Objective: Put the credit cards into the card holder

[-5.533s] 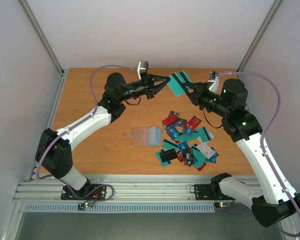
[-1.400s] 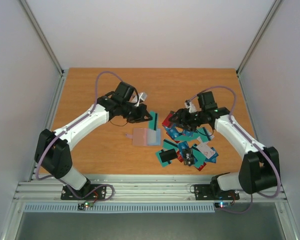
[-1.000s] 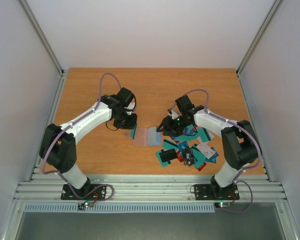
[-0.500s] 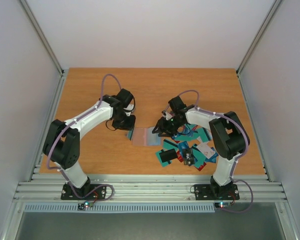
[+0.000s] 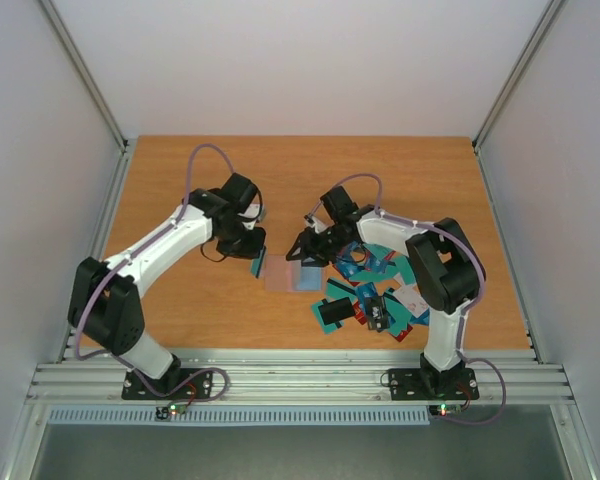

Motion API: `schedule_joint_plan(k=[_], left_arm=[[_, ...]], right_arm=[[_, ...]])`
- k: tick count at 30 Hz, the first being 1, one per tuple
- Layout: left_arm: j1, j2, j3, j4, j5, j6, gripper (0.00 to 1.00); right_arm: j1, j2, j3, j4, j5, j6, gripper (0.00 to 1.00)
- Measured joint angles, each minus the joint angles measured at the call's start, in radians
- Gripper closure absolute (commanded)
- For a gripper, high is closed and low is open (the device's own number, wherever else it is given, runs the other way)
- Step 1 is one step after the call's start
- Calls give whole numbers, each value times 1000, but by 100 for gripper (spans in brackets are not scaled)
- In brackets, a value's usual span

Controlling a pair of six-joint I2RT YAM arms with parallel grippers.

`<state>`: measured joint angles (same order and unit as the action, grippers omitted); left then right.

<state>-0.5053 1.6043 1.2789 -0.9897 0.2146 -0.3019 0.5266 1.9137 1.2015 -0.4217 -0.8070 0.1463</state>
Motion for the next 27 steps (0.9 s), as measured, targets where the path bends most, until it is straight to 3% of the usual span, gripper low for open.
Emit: schedule_joint_plan(k=[14,22,27], left_arm=[[0,-217,-110,-26,81,-31,100],[1,-223,-153,39,212,-30,100],[3,-137,-180,170,317,-38,100]], right_arm=[[48,187,153,67,-95,56,55],[50,290,253,40,-98,54,56],[47,302,290,2,-89,43,56]])
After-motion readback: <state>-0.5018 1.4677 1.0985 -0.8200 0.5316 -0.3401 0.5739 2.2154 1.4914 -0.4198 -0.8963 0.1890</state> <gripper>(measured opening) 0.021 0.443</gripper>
